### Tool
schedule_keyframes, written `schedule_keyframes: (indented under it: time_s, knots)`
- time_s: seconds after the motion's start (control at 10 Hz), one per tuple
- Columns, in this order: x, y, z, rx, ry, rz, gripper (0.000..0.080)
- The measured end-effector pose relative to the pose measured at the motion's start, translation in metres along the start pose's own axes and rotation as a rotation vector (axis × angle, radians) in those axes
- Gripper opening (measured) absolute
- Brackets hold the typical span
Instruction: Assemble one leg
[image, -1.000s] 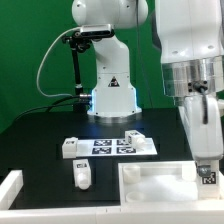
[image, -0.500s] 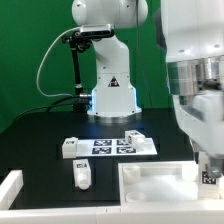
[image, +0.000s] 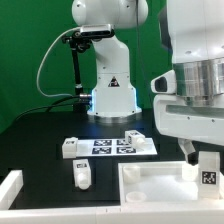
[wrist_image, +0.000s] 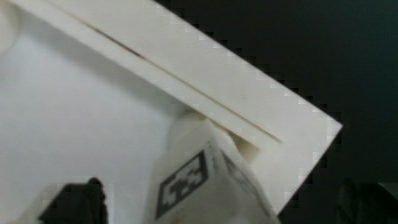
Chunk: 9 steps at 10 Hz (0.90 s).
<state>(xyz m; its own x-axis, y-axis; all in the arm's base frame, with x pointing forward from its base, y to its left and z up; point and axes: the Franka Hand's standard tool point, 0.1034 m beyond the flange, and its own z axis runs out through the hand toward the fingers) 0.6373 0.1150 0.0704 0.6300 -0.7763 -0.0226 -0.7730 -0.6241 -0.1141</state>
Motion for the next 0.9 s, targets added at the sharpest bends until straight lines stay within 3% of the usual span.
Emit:
schedule_keyframes:
  time_s: [0.1, 0.2, 0.3, 0.5, 0.6, 0.7, 0.9]
  knots:
    - [0.0049, 0.0022, -0.0003, -0.039, 0.038, -0.275, 0.0649]
    - [0.0064, 0.0009, -0.0007, -0.051, 0.046, -0.410, 0.0649]
    - [0.0062, 0.0014, -0.0003, -0.049, 0.045, -0.358, 0.0621]
    - [0.0064, 0.0017, 0.0000, -0.049, 0.046, -0.338, 0.0339]
    - [0.0062, 0.0015, 0.0001, -0.047, 0.047, -0.258, 0.0339]
    - [0.0062, 0.0017, 0.0002, -0.045, 0.049, -0.174, 0.0284]
    - [0.0069, 0.0021, 0.0006, -0.040, 0.054, 0.017, 0.0284]
